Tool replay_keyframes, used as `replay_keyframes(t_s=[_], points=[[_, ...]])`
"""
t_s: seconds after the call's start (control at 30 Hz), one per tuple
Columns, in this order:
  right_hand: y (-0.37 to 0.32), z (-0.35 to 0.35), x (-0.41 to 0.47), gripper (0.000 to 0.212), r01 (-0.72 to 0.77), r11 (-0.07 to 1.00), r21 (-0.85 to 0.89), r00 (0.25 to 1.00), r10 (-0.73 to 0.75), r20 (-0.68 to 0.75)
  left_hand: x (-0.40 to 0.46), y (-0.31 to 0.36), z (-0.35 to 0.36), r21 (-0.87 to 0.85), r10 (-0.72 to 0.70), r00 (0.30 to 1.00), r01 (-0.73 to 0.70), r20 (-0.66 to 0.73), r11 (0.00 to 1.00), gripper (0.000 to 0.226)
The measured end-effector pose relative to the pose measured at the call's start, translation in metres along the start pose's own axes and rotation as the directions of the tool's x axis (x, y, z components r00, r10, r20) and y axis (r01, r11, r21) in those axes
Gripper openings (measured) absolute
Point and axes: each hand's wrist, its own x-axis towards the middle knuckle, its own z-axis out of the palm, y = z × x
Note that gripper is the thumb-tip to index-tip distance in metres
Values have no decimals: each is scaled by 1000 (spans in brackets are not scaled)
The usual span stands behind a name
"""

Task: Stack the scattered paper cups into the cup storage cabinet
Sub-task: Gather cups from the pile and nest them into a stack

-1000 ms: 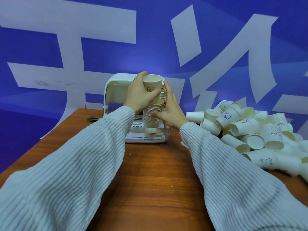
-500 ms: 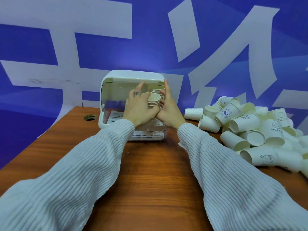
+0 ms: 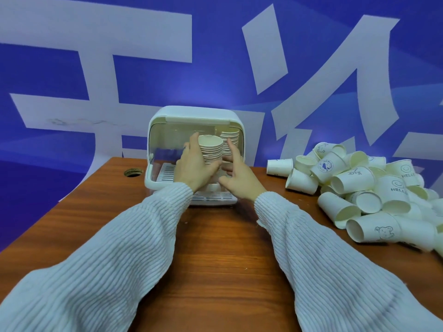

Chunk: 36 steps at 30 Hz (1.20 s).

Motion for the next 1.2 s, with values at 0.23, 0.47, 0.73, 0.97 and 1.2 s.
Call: replay_keyframes(t_s=[0.23,0.47,0.73,0.97,1.2], points=[[-1,1,-8,101,1,1000,-16,1000,0,5,24,-15,-5,69,-104,994,106,-33,992,94],[4,1,-10,82,4,1000,-15,994,-6,-107,23,-14,-3,65,-43,999,44,-17,997,92],[28,-77,-36,38,-228,960,-162,851,116,-512,11,-5,-12,-84,72,997,-69,30,994,96],[49,-151,-86,39,-499,483,-719,867,278,-414,1,5,-1,-168,153,974,-124,168,978,91],[65,-158,-124,56,-459,130,-879,834,405,-375,1,9,0,-179,169,959,-130,226,975,99]])
